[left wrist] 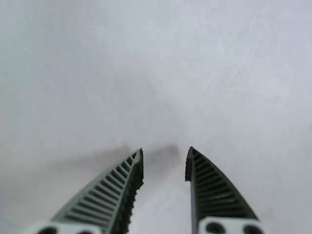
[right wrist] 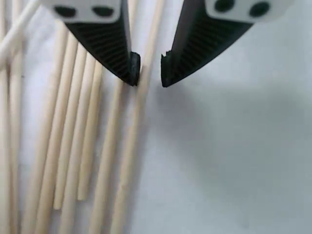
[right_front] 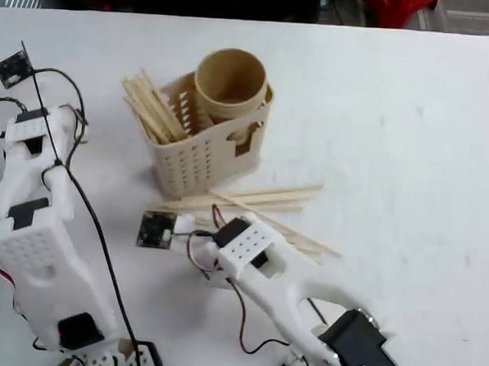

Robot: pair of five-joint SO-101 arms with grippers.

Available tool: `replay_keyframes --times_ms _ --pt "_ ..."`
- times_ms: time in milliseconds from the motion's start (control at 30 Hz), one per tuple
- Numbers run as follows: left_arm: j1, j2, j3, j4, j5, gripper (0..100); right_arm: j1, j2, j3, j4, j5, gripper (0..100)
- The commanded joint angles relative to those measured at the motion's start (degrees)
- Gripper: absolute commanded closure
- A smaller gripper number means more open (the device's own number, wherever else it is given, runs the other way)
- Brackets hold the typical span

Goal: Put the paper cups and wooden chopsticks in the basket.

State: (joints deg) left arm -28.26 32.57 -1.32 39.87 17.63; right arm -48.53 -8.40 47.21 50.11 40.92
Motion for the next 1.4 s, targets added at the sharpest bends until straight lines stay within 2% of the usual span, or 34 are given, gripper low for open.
replay_keyframes --times_ms 0,33,300,533,667,767,867,1100,1367 --pt "1.54 -0.48 -2.99 -0.18 0.18 84 -0.48 0.75 -1.93 -0.92 0.26 97.0" --pt "1.54 -0.48 -2.99 -0.18 0.18 84 -0.31 0.84 -2.02 -0.92 0.18 99.1" --pt "1.54 -0.48 -2.99 -0.18 0.18 84 -0.22 -6.73 -1.93 2.51 -2.46 98.2" --pt "1.54 -0.48 -3.08 -0.18 0.18 84 -0.31 -29.41 -2.37 10.42 -3.69 98.2" --pt "1.54 -0.48 -3.16 -0.18 0.18 84 -0.48 -44.09 -8.79 13.41 -8.62 98.2" --pt "1.63 -0.48 -3.25 -0.18 0.18 84 -0.31 -47.87 -19.60 13.14 -15.12 98.1" --pt "1.63 -0.48 -3.25 -0.18 0.18 84 -0.31 -44.97 -30.51 7.16 -19.87 98.1" --pt "1.54 -0.48 -3.08 -0.18 0.18 84 -0.22 -29.32 -38.77 -24.31 -20.66 98.1" --pt "1.54 -0.48 -3.08 -0.18 0.18 84 1.36 -12.70 -45.01 -31.60 -20.66 98.1"
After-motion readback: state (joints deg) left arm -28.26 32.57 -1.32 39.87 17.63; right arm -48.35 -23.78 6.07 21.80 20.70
